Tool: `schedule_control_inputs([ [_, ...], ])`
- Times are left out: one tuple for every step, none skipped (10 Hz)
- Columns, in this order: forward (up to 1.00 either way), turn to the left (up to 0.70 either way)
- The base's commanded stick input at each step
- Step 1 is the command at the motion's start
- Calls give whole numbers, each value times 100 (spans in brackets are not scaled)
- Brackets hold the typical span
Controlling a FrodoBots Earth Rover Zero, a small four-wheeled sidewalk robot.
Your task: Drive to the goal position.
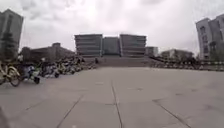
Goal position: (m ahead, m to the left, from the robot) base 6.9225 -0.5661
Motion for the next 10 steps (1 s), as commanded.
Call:
schedule_control_inputs([
  [70, 0],
  [70, 0],
  [70, 0],
  [70, 0],
  [70, 0],
  [70, 0],
  [70, 0],
  [70, 0],
  [70, 0],
  [70, 0],
])
